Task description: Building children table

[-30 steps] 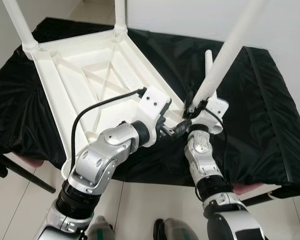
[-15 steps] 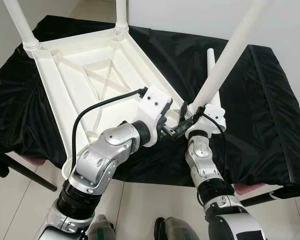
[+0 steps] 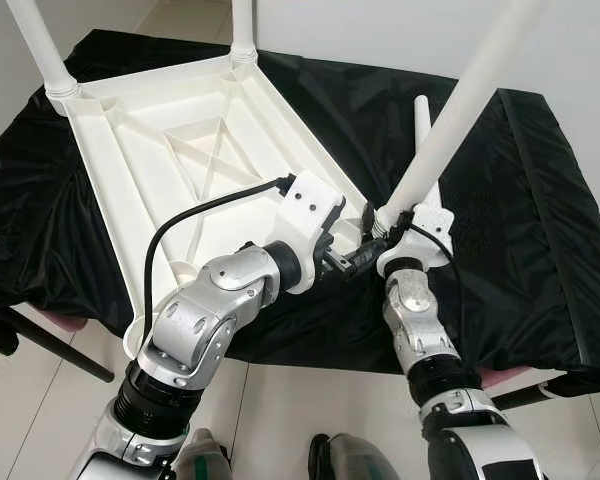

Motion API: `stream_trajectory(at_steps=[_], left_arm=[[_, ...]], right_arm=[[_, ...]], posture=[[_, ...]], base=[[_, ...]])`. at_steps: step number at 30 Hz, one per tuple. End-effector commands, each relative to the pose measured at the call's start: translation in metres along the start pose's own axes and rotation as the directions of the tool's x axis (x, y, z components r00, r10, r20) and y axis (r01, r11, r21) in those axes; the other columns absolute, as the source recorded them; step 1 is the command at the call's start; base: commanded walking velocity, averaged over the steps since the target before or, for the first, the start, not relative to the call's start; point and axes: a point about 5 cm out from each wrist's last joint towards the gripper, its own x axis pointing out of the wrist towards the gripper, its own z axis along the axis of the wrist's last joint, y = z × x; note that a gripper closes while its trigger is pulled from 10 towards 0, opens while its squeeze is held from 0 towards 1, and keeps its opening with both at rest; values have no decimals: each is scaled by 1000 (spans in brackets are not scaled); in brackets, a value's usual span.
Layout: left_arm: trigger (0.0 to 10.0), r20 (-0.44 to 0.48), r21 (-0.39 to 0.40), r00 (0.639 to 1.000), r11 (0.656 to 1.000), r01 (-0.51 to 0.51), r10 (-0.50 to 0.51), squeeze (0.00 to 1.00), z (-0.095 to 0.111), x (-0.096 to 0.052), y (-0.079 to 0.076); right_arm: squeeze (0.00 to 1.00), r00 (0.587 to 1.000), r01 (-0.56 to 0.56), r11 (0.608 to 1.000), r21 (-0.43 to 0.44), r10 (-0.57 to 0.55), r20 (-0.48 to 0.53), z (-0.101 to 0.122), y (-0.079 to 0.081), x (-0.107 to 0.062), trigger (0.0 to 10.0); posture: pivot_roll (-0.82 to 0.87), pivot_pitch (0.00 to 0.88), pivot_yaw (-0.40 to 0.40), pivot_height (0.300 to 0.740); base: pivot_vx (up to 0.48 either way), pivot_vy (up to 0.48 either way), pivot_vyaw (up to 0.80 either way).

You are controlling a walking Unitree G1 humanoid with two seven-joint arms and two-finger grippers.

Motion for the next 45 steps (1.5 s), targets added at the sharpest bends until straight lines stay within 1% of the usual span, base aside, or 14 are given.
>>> stream_trajectory(at_steps=[1, 5, 7, 11, 12, 14, 15, 16, 18, 20, 26, 31, 40, 45], left_arm=[[10000, 1, -6, 1000, 1000, 24, -24, 0, 0, 0, -4], [10000, 0, -6, 1000, 1000, 30, -30, 0, 0, 1, -4], [10000, -1, -5, 999, 999, 35, -35, 0, 0, 1, -5], [10000, -1, -5, 999, 999, 35, -35, 0, 0, 1, -5], [10000, -1, -6, 999, 999, 37, -37, 0, 0, 1, -5], [10000, -1, -6, 999, 999, 37, -37, 0, 0, 1, -5], [10000, -1, -5, 999, 999, 39, -39, 0, 0, 1, -5], [10000, -1, -5, 999, 999, 39, -39, 0, 0, 1, -5], [10000, 0, -5, 999, 999, 40, -40, 0, 0, 1, -5], [10000, 1, -4, 999, 999, 43, -43, 0, 0, 1, -5], [10000, 3, -4, 999, 999, 45, -45, 0, 1, 1, -5], [10000, 3, -3, 999, 999, 46, -46, 0, 1, 1, -5], [10000, 2, -3, 999, 999, 52, -52, 0, 1, 2, -6], [10000, -7, -2, 998, 998, 56, -56, 0, -1, 1, -7]], right_arm=[[0, 999, -7, 1000, 1, 7, -48, -8, -6, -3, 10000], [0, 998, -37, 999, -6, 37, -54, -9, -8, -3, 10000], [0, 994, -85, 996, 2, 85, -71, -10, -11, -2, 10000], [0, 994, -85, 996, 2, 85, -71, -10, -11, -2, 10000], [0, 990, -119, 993, 10, 119, -78, -10, -12, -1, 10000], [0, 990, -119, 993, 10, 119, -78, -10, -12, -1, 10000], [0, 983, -166, 986, 15, 167, -75, -8, -14, 0, 10000], [0, 983, -166, 986, 15, 167, -75, -8, -14, 0, 10000], [0, 975, -212, 977, 23, 213, -70, -5, -16, 3, 10000], [0, 955, -289, 957, 25, 290, -62, 0, -18, 7, 10000], [0, 930, -367, 930, 4, 367, -30, 11, -21, 12, 10000], [0, 918, -396, 918, -17, 396, -11, 19, -22, 15, 10000], [0, 878, -476, 878, -43, 477, 30, 34, -22, 19, 10000], [0, 869, -491, 870, -46, 492, 39, 38, -23, 20, 10000]], posture=[[-16, 87, -33, 740], [-21, 90, -32, 740], [-22, 90, -30, 740], [-22, 90, -30, 740], [-22, 90, -30, 740], [-22, 90, -30, 740], [-23, 88, -29, 740], [-23, 88, -29, 740], [-24, 88, -28, 740], [-23, 88, -26, 740], [-23, 85, -25, 740], [-24, 84, -24, 740], [-27, 82, -25, 740], [-27, 81, -24, 740]], base=[[0, 0, 0], [0, 0, 0], [0, 0, 0], [0, 0, 0], [0, 0, 0], [0, 0, 0], [0, 0, 0], [0, 0, 0], [0, 0, 0], [0, 0, 0], [0, 0, 0], [0, 0, 0], [0, 0, 0], [0, 0, 0]])
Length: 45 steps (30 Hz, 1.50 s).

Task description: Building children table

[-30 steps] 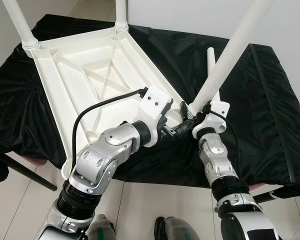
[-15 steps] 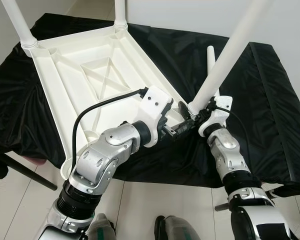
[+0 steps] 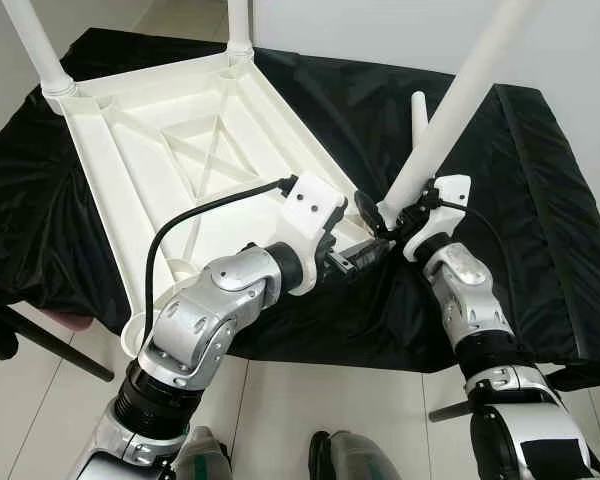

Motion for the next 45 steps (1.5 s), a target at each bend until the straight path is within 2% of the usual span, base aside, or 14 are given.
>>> stream_trajectory(at_steps=[1, 17, 18, 19, 23, 24, 25, 26, 27, 28, 29, 45], left_arm=[[10000, -15, 7, 999, 999, 39, -39, 0, -2, 0, -5], [10000, -26, 13, 998, 999, 52, -51, 0, -4, -1, -6], [10000, -25, 13, 998, 999, 52, -52, 0, -4, -1, -6], [10000, -24, 13, 998, 999, 53, -52, 0, -4, -1, -6], [10000, -21, 14, 998, 999, 53, -52, 0, -3, -1, -6], [10000, -21, 14, 998, 999, 53, -52, 0, -3, -1, -6], [10000, -21, 14, 998, 999, 53, -52, 0, -3, -1, -6], [10000, -20, 14, 998, 999, 52, -52, 0, -3, -1, -7], [10000, -20, 14, 998, 999, 52, -52, 0, -3, -1, -7], [10000, -20, 14, 998, 999, 53, -52, 0, -3, -1, -7], [10000, -19, 14, 998, 999, 53, -53, 0, -3, -2, -7], [10000, -15, 11, 998, 999, 53, -53, 0, -2, -1, -6]], right_arm=[[0, 1000, -22, 1000, -4, 22, 5, 5, -3, 1, 10000], [0, 994, -90, 996, -29, 91, 54, 24, -5, 5, 10000], [0, 994, -93, 995, -25, 94, 56, 25, -5, 5, 9725], [0, 994, -94, 995, -25, 95, 55, 25, -5, 5, 8510], [0, 994, -96, 995, -26, 98, 53, 25, -5, 5, 8588], [0, 994, -95, 995, -25, 96, 50, 25, -7, 5, 10000], [0, 994, -95, 995, -25, 96, 50, 25, -7, 5, 10000], [0, 994, -94, 995, -24, 95, 48, 25, -8, 5, 7804], [0, 994, -95, 995, -21, 96, 44, 24, -9, 4, 6784], [0, 994, -96, 995, -22, 97, 41, 24, -9, 3, 4196], [0, 995, -94, 995, -18, 95, 38, 24, -10, 2, 0], [0, 995, -96, 995, -13, 97, 25, 22, -11, -5, 0]], posture=[[-27, 81, -24, 740], [-29, 71, -19, 740], [-28, 70, -20, 740], [-27, 70, -21, 740], [-26, 69, -21, 740], [-27, 69, -21, 740], [-27, 69, -21, 740], [-26, 69, -21, 740], [-27, 70, -21, 740], [-27, 72, -21, 740], [-29, 73, -20, 740], [-37, 86, -19, 740]], base=[[0, 0, 0], [0, 0, 0], [0, 0, 0], [0, 0, 0], [0, 0, 0], [0, 0, 0], [0, 0, 0], [0, 0, 0], [0, 0, 0], [0, 0, 0], [0, 0, 0], [0, 0, 0]])
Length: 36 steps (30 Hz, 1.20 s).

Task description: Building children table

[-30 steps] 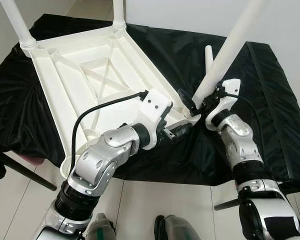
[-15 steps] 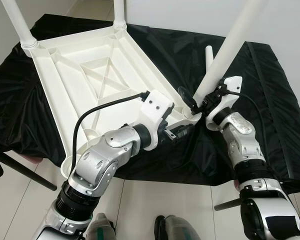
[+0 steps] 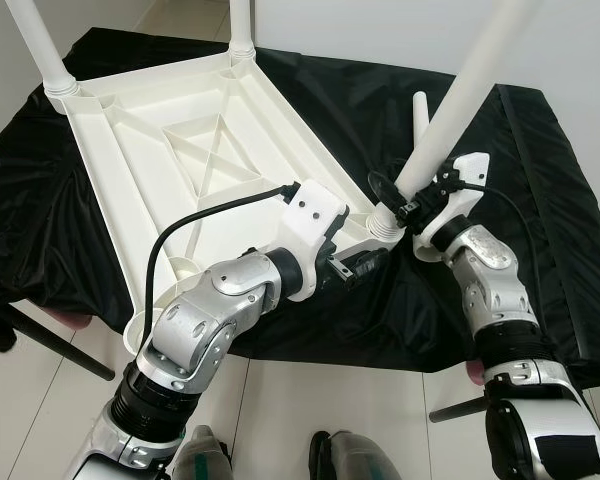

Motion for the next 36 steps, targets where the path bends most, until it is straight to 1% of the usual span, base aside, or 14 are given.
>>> stream_trajectory(at_steps=[1, 3, 4, 10, 11, 13, 14, 15, 16, 24, 25, 28, 31, 36], left_arm=[[10000, 6, 13, 999, 999, 35, -35, 0, 3, 0, -4], [10000, 6, 12, 999, 999, 35, -35, 0, 3, 0, -4], [10000, 7, 11, 999, 999, 34, -35, 0, 3, 0, -4], [10000, 7, 9, 999, 999, 33, -33, 0, 2, 0, -4], [10000, 8, 8, 999, 999, 32, -32, 0, 2, 0, -4], [10000, 8, 8, 999, 999, 32, -32, 0, 2, 0, -4], [10000, 11, 8, 999, 999, 31, -31, 0, 3, 0, -4], [10000, 11, 8, 999, 999, 31, -31, 0, 3, 0, -4], [10000, 14, 6, 999, 1000, 31, -31, 0, 3, 1, -4], [10000, 17, 6, 999, 1000, 31, -31, 0, 3, 1, -5], [10000, 17, 6, 999, 1000, 31, -31, 0, 3, 1, -5], [10000, 17, 6, 999, 1000, 31, -31, 0, 3, 1, -5], [10000, 18, 7, 999, 999, 32, -32, 0, 4, 1, -5], [10000, 20, 5, 999, 999, 34, -34, 0, 4, 1, -5]], right_arm=[[0, 1000, 3, 1000, 9, -3, -15, -3, -1, -4, 0], [0, 1000, 4, 1000, 9, -4, -15, -3, 0, -4, 0], [0, 1000, 18, 1000, 14, -18, -19, -4, 2, -5, 10000], [0, 998, 60, 998, 26, -60, -23, -7, 8, -6, 10000], [0, 996, 87, 996, 23, -87, -29, -8, 10, -6, 10000], [0, 996, 87, 996, 23, -87, -29, -8, 10, -6, 10000], [0, 991, 130, 991, 26, -129, -31, -9, 13, -6, 10000], [0, 991, 130, 991, 26, -129, -31, -9, 13, -6, 10000], [0, 982, 186, 982, 28, -186, -26, -9, 19, -5, 10000], [0, 972, 235, 972, 24, -234, -20, -6, 28, -2, 10000], [0, 962, 273, 962, 30, -272, -23, -5, 31, -2, 10000], [0, 958, 286, 957, 41, -285, -26, -4, 33, -2, 10000], [0, 939, 341, 939, 44, -339, -54, -5, 38, -1, 10000], [0, 922, 384, 922, 46, -380, -81, -8, 42, 1, 10000]], posture=[[-37, 86, -19, 740], [-37, 88, -19, 740], [-36, 89, -22, 740], [-36, 90, -24, 740], [-37, 91, -29, 740], [-37, 91, -29, 740], [-36, 90, -31, 740], [-36, 90, -31, 740], [-37, 90, -33, 740], [-36, 88, -34, 740], [-36, 88, -36, 740], [-36, 88, -36, 740], [-34, 86, -37, 740], [-33, 86, -36, 740]], base=[[0, 0, 0], [0, 0, 0], [0, 0, 0], [0, 0, 0], [0, 0, 0], [0, 0, 0], [0, 0, 0], [0, 0, 0], [0, 0, 0], [0, 0, 0], [0, 0, 0], [0, 0, 0], [0, 0, 0], [0, 0, 0]])
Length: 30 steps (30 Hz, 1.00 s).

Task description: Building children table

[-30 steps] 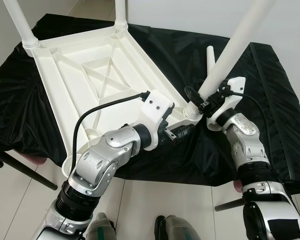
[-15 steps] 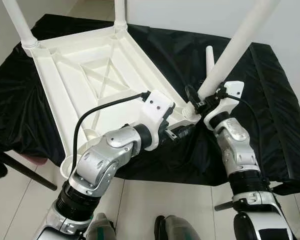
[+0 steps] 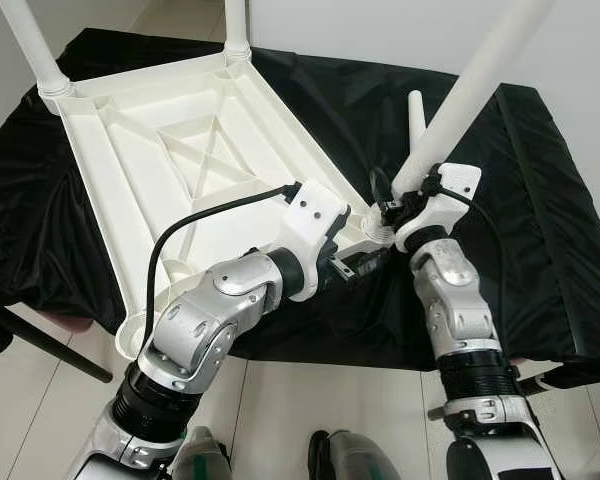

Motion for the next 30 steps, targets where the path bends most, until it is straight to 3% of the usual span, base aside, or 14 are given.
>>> stream_trajectory(at_steps=[1, 7, 12, 13, 15, 24, 26, 29, 30], left_arm=[[10000, 14, 10, 999, 999, 30, -31, 0, 3, 0, -4], [10000, 13, 10, 999, 999, 32, -32, 0, 3, 0, -4], [10000, 13, 10, 999, 999, 33, -33, 0, 3, -1, -5], [10000, 13, 10, 999, 999, 33, -34, 0, 3, -1, -5], [10000, 13, 10, 999, 999, 33, -34, 0, 3, -1, -5], [10000, 14, 9, 999, 999, 37, -37, 0, 3, 0, -6], [10000, 14, 9, 999, 999, 37, -37, 0, 3, 0, -6], [10000, 13, 9, 999, 999, 37, -37, 0, 3, -1, -6], [10000, 13, 9, 999, 999, 37, -37, 0, 3, -1, -6]], right_arm=[[0, 997, 25, 1000, 5, -24, -69, -13, 4, -4, 10000], [0, 993, 83, 996, 25, -81, -92, -14, 7, -4, 10000], [0, 979, 173, 984, 37, -168, -112, -15, 6, -3, 10000], [0, 964, 240, 970, 27, -235, -125, -17, 4, -5, 10000], [0, 964, 240, 970, 27, -235, -125, -17, 4, -5, 10000], [0, 886, 420, 907, -34, -418, -199, -28, -2, -3, 10000], [0, 886, 420, 907, -34, -418, -199, -28, -2, -3, 10000], [0, 830, 526, 849, -57, -527, -184, -26, -8, 0, 10000], [0, 830, 526, 849, -57, -527, -184, -26, -8, 0, 10000]], posture=[[-32, 86, -36, 740], [-30, 87, -34, 740], [-28, 86, -34, 740], [-27, 86, -34, 740], [-27, 86, -34, 740], [-25, 86, -31, 740], [-25, 86, -31, 740], [-17, 86, -35, 740], [-17, 86, -35, 740]], base=[[0, 0, 0], [0, 0, 0], [0, 0, 0], [0, 0, 0], [0, 0, 0], [0, 0, 0], [0, 0, 0], [0, 0, 0], [0, 0, 0]])
